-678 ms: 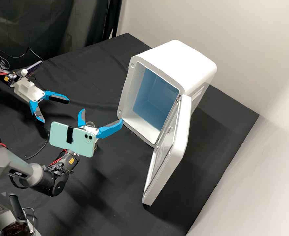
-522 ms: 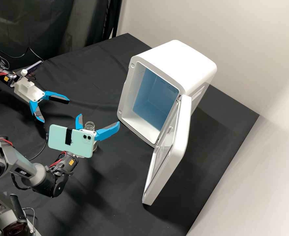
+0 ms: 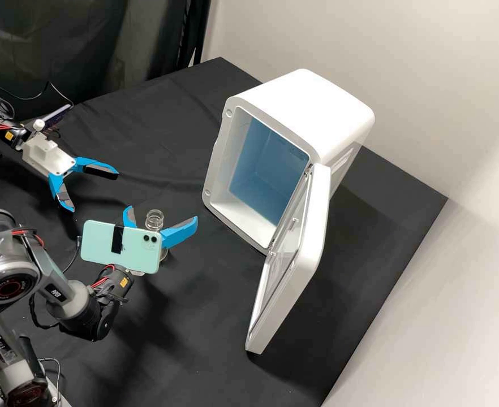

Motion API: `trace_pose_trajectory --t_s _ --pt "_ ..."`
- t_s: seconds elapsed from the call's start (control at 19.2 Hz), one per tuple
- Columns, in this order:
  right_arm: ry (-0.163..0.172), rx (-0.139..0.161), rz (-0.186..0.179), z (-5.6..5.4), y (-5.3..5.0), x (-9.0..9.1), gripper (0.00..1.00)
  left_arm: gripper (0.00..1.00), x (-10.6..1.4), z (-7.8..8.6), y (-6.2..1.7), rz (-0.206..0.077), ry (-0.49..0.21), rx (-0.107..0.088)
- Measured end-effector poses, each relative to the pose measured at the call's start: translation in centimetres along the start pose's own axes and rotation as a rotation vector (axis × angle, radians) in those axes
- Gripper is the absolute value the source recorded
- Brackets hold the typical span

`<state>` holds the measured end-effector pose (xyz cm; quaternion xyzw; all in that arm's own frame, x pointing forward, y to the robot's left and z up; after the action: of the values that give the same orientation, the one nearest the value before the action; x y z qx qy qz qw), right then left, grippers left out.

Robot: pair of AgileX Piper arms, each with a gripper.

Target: Place the flask in the incubator

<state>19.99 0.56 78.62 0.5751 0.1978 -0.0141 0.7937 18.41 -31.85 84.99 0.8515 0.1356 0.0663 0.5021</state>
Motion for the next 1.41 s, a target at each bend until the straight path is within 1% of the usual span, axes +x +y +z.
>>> trace_pose_trajectory --t_s 0.16,0.26,0.31,0.47,0.57,0.68,0.78,0.99,1.04,1.15,1.3,1.41 --pt "0.007 -0.023 -0.029 0.2 -0.4 -0.2 1.00 1.00 0.0 0.1 0.02 0.000 -0.003 0.001" --pt "0.008 -0.044 -0.054 0.5 -0.7 -0.2 1.00 1.00 0.1 0.2 -0.01 -0.001 -0.009 0.003" --pt "0.007 -0.055 -0.060 0.7 -0.8 -0.2 1.00 1.00 0.1 0.2 -0.01 -0.001 -0.009 0.003" --pt "0.012 -0.058 -0.084 0.8 -1.2 -0.2 1.00 1.00 0.1 0.2 -0.01 -0.002 -0.010 0.003" --pt "0.013 -0.056 -0.088 0.9 -1.2 -0.2 1.00 1.00 0.1 0.2 -0.01 -0.002 -0.010 0.003" --pt "0.011 -0.073 -0.098 1.0 -1.4 -0.1 1.00 1.00 0.1 0.2 -0.01 -0.002 -0.010 0.003" --pt "0.007 -0.081 -0.120 1.3 -1.9 0.1 1.00 1.00 0.1 0.2 -0.01 -0.002 -0.010 0.003" --pt "0.006 -0.127 -0.145 2.1 -2.3 0.9 1.00 1.00 0.1 0.2 -0.01 -0.002 -0.010 0.003" --pt "0.008 -0.121 -0.152 2.2 -2.5 1.0 1.00 1.00 0.1 0.2 -0.01 -0.002 -0.011 0.003" --pt "0.011 -0.121 -0.161 2.2 -2.7 1.2 1.00 1.00 0.1 0.4 -0.04 -0.004 -0.018 0.005" --pt "0.014 -0.123 -0.163 2.2 -2.8 1.7 1.00 1.00 0.1 0.4 -0.05 -0.004 -0.020 0.006" --pt "0.000 -0.122 -0.154 2.5 -2.7 2.0 1.00 1.00 0.1 0.4 -0.05 -0.004 -0.020 0.006"
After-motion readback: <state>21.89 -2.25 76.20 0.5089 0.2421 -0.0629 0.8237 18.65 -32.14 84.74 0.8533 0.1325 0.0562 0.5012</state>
